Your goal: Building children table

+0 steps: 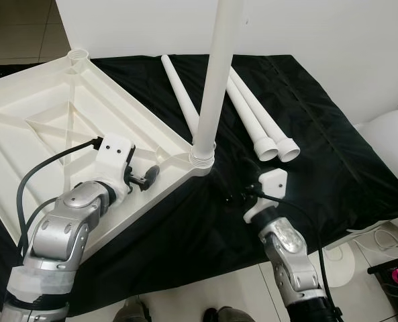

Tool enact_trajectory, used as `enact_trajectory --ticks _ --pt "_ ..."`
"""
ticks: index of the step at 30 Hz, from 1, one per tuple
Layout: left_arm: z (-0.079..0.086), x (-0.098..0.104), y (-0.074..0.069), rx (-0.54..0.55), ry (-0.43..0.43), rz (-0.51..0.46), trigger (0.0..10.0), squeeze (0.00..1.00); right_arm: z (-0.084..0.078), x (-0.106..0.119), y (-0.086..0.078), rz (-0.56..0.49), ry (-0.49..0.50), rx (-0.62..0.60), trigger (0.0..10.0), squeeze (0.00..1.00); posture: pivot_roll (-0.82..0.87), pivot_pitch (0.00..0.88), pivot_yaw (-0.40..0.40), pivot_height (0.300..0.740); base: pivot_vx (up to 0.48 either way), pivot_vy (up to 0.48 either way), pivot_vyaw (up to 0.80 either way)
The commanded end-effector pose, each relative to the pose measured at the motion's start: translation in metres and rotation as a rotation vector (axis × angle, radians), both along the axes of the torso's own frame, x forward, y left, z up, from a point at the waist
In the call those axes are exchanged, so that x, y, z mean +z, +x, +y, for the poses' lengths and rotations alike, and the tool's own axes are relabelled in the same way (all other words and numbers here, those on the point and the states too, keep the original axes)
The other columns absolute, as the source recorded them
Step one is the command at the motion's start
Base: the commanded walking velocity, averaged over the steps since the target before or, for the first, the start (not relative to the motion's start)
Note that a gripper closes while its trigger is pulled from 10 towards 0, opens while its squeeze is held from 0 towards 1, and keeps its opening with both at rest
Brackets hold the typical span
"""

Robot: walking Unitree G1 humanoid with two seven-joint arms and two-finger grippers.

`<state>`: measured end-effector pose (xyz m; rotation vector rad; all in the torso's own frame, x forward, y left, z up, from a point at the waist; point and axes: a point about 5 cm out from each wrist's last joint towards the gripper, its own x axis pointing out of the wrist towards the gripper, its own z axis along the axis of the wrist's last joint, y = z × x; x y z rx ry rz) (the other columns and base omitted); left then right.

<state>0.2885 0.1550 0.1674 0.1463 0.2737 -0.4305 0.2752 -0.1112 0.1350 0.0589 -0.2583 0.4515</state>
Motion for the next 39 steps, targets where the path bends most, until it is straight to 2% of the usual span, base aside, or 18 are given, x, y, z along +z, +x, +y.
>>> enact_trajectory --ticks 1,5,7,9,17,18,21,22,23,25,26,39 --pt "-0.004 -0.002 -0.003 -0.006 0.012 0.021 10.0 0.0 -0.002 -0.007 0.0 0.027 -0.011 -0.011 10.0 0.0 0.04 0.113 -0.057 0.74 0.0 0.0 0.0" --pt "-0.003 -0.011 -0.004 0.01 0.08 0.063 10.0 0.0 -0.002 -0.006 0.002 0.027 0.011 -0.041 10.0 0.0 0.04 0.102 -0.054 0.74 0.0 0.0 0.0" --pt "-0.003 -0.011 -0.004 0.01 0.08 0.063 10.0 0.0 -0.002 -0.006 0.002 0.027 0.011 -0.041 10.0 0.0 0.04 0.102 -0.054 0.74 0.0 0.0 0.0" --pt "-0.004 -0.018 -0.005 0.035 0.149 0.11 10.0 0.0 0.002 -0.003 0.006 0.014 0.033 -0.062 10.0 0.0 0.04 0.091 -0.051 0.74 0.0 0.0 0.0" --pt "0.002 -0.023 0.002 0.148 0.145 0.174 10.0 0.0 0.003 -0.002 0.01 0.001 0.052 -0.104 10.0 0.0 0.02 0.077 -0.037 0.74 0.0 0.0 0.0" --pt "0.005 -0.022 0.004 0.166 0.15 0.17 6.9 0.0 0.002 -0.002 0.01 0.0 0.051 -0.106 10.0 0.0 0.02 0.075 -0.036 0.74 0.0 0.0 0.0" --pt "0.005 -0.022 0.004 0.166 0.15 0.17 6.9 0.0 0.002 -0.002 0.01 0.0 0.051 -0.106 10.0 0.0 0.02 0.075 -0.036 0.74 0.0 0.0 0.0" --pt "0.007 -0.022 0.005 0.177 0.163 0.166 4.2 0.0 0.002 -0.002 0.01 0.0 0.048 -0.108 10.0 0.0 0.02 0.072 -0.035 0.74 0.0 0.0 0.0" --pt "0.01 -0.024 0.006 0.189 0.171 0.167 0.5 0.0 0.001 -0.002 0.01 0.0 0.047 -0.111 10.0 0.0 0.03 0.069 -0.034 0.74 0.0 0.0 0.0" --pt "0.013 -0.026 0.006 0.199 0.182 0.171 0.5 0.0 0.001 -0.002 0.011 0.001 0.046 -0.114 10.0 0.0 0.03 0.068 -0.035 0.74 0.0 0.0 0.0" --pt "0.014 -0.027 0.006 0.204 0.191 0.175 0.0 0.0 0.001 -0.002 0.011 -0.001 0.045 -0.116 10.0 0.0 0.03 0.065 -0.035 0.74 0.0 0.0 0.0" --pt "0.013 -0.03 0.0 0.22 0.186 0.204 0.0 0.0 0.002 -0.004 0.013 -0.004 0.035 -0.117 10.0 0.0 0.03 0.067 -0.044 0.74 0.0 0.0 0.0"
